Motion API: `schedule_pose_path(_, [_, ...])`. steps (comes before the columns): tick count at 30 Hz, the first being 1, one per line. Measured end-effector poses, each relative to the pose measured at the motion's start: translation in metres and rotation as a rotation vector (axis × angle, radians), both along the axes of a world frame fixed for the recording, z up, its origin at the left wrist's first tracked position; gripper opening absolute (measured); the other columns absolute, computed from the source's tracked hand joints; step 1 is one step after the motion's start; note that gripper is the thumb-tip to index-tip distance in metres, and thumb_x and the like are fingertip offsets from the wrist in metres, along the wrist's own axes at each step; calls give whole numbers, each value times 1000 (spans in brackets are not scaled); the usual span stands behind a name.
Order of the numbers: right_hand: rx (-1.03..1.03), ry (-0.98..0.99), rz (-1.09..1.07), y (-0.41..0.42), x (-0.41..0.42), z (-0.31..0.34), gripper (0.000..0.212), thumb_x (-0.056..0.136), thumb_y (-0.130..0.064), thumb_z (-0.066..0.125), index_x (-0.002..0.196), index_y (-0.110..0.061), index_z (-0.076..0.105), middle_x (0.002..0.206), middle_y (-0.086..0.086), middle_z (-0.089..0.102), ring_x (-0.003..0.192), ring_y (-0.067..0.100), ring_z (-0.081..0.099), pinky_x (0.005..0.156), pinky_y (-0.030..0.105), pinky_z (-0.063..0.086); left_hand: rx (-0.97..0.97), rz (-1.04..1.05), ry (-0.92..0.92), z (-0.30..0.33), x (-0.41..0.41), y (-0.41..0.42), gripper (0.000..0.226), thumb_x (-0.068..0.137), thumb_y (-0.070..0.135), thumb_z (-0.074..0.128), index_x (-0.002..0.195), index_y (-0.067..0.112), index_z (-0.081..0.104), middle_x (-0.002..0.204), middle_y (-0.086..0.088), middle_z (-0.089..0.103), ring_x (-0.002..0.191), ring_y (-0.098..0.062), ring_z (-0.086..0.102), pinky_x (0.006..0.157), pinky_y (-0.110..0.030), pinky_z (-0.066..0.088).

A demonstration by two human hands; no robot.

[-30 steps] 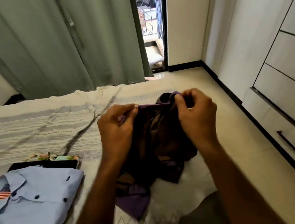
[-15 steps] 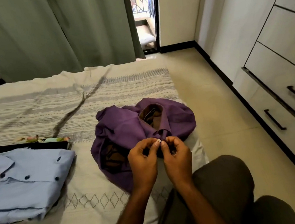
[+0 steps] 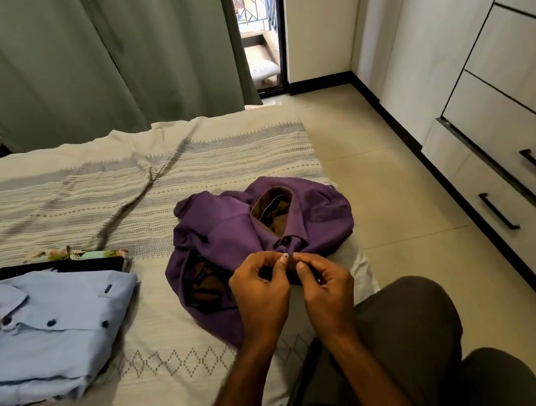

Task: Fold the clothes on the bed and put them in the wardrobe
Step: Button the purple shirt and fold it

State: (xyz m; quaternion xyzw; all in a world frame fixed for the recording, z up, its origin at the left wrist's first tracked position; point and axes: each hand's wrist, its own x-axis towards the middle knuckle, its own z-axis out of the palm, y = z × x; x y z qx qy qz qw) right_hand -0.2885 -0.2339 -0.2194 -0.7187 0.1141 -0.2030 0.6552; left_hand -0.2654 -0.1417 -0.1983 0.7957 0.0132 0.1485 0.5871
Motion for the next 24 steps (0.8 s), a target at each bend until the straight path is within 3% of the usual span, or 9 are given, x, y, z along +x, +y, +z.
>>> schedule_pose_path(5, [-5, -66, 39, -12, 2, -1, 23, 85, -4, 77, 100, -22, 77, 95, -12, 76, 91, 4, 72, 82, 21, 58, -36, -129, 87, 1, 3, 8, 11, 87, 0, 72, 86, 8, 79, 74, 3, 75, 71, -9, 71, 65, -16, 53])
schedule_pose_path(11, [-7, -108, 110, -17, 4, -3, 29, 83, -2, 78, 96, -28, 77, 94, -7, 74, 93, 11, 71, 83, 25, 58, -156, -252, 195, 1, 5, 14, 17, 91, -4, 65, 85, 6, 78, 79, -4, 76, 77, -14, 72, 72, -23, 55])
schedule_pose_path(15, [-196, -153, 65, -17, 7, -10, 21, 85, -5, 78, 100, -19, 77, 98, -7, 74, 94, 5, 70, 84, 23, 57, -272, -304, 257, 1, 3, 16, 17, 95, 1, 62, 92, 6, 77, 86, -9, 77, 85, -23, 73, 77, -29, 58])
schedule_pose_path(19, [-352, -193, 45, -11, 6, -16, 20, 83, -7, 81, 101, -14, 76, 98, -10, 71, 93, -3, 67, 81, 15, 54, -329, -232, 300, 1, 1, 15, 11, 91, 1, 67, 87, 5, 77, 82, -11, 76, 80, -21, 72, 72, -25, 57])
schedule_pose_path(22, [-171, -131, 68, -8, 5, -15, 19, 82, -12, 81, 99, -19, 76, 96, -10, 75, 92, 5, 71, 80, 20, 57, -493, -185, 432, -1, 6, 17, 12, 90, 1, 65, 85, 2, 75, 88, -19, 74, 86, -29, 70, 78, -37, 54])
schedule_pose_path(24, [5, -85, 115, -7, 7, -12, 20, 84, -9, 79, 97, -23, 76, 95, -8, 76, 93, 11, 73, 82, 26, 59, -511, -184, 491, -2, 8, 19, 14, 92, 6, 64, 83, 7, 75, 88, -16, 73, 87, -27, 67, 79, -41, 48])
